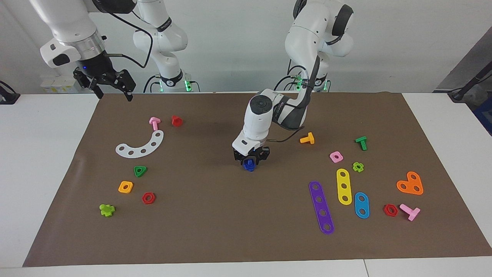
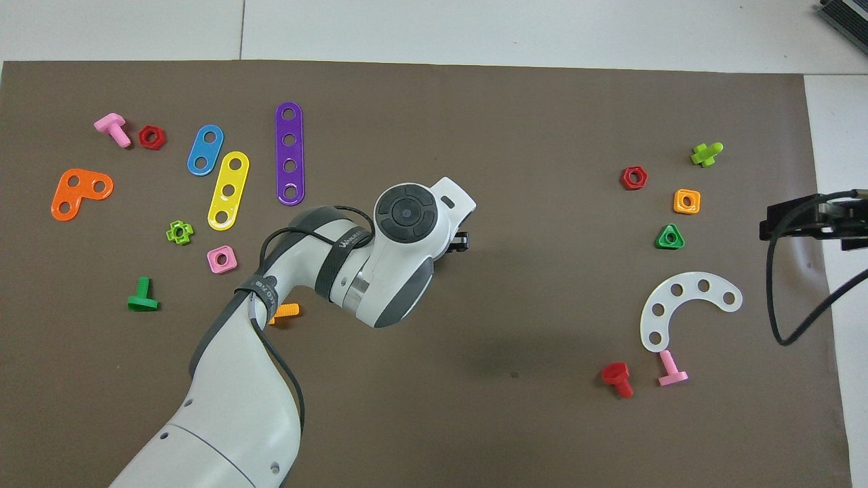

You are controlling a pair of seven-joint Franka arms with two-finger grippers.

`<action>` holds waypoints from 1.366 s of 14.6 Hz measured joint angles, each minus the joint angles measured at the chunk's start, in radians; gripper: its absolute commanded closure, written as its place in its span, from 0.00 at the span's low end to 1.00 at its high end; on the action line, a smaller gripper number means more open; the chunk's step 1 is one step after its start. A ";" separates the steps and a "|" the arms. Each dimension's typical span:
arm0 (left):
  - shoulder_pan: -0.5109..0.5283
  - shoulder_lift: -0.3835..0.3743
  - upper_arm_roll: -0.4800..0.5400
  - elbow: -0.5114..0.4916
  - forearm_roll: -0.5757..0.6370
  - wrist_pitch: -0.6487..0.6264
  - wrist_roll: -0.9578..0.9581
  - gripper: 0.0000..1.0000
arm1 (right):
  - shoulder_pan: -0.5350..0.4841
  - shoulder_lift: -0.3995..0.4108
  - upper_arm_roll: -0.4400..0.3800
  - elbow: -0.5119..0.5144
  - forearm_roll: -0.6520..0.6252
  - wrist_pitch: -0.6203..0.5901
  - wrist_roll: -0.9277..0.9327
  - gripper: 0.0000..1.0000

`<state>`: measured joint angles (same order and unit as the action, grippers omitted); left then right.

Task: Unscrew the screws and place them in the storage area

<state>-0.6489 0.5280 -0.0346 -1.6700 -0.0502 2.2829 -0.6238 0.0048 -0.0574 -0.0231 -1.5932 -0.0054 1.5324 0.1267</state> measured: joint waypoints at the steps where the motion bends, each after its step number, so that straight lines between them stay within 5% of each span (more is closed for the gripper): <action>1: 0.000 0.000 0.000 0.000 0.000 0.000 -0.005 0.43 | 0.000 0.000 0.000 -0.001 0.000 0.000 0.000 0.00; 9: 0.000 -0.001 0.000 0.001 0.000 -0.003 -0.012 0.67 | 0.000 0.000 0.000 -0.002 0.000 0.000 0.000 0.00; 20: 0.000 0.005 0.008 0.116 -0.002 -0.179 -0.025 0.67 | 0.000 0.000 0.000 -0.004 0.000 0.000 0.000 0.00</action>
<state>-0.6491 0.5334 -0.0269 -1.5541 -0.0526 2.1042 -0.6489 0.0045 -0.0575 -0.0232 -1.5968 -0.0056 1.5324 0.1267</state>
